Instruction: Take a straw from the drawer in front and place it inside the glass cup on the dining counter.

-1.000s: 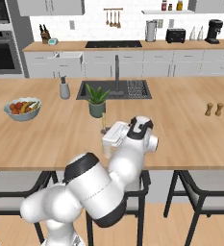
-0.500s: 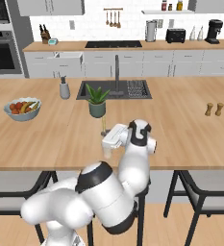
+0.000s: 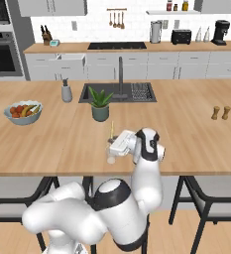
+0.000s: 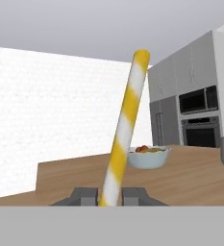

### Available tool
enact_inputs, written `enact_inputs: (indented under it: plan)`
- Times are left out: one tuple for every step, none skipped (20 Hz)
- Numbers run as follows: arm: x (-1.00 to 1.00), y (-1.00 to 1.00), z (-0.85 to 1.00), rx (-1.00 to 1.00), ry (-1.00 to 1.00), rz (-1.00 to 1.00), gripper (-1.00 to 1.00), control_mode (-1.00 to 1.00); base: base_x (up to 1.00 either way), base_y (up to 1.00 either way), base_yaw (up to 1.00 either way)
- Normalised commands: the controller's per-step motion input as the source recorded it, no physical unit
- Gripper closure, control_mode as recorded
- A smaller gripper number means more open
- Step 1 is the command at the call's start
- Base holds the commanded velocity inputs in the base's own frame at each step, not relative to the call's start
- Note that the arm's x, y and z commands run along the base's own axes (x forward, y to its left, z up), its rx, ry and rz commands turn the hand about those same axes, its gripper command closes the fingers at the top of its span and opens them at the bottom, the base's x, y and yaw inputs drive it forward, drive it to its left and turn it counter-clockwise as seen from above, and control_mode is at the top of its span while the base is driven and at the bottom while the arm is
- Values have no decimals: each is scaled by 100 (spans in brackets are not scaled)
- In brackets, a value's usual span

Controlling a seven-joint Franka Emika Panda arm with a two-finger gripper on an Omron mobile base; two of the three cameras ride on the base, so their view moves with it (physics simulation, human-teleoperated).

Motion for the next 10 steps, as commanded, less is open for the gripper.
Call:
enact_inputs:
  plan:
    - [0,-17,-19,0,0,0,100,-100,0,0,0]
    - [7,-7,-19,0,0,0,100,-100,0,0,0]
    - [16,0,-16,0,0,0,100,-100,0,0,0]
    - [22,0,-17,0,0,0,100,-100,0,0,0]
    - [26,0,-12,0,0,0,100,-100,0,0,0]
    - [34,0,-13,0,0,0,100,-100,0,0,0]
    - [44,1,-13,0,0,0,100,-100,0,0,0]
    - [51,11,-14,0,0,0,100,-100,0,0,0]
    - [56,19,-17,-1,0,0,100,-100,0,0,0]
    - [52,16,-19,0,-1,0,100,-100,0,0,0]
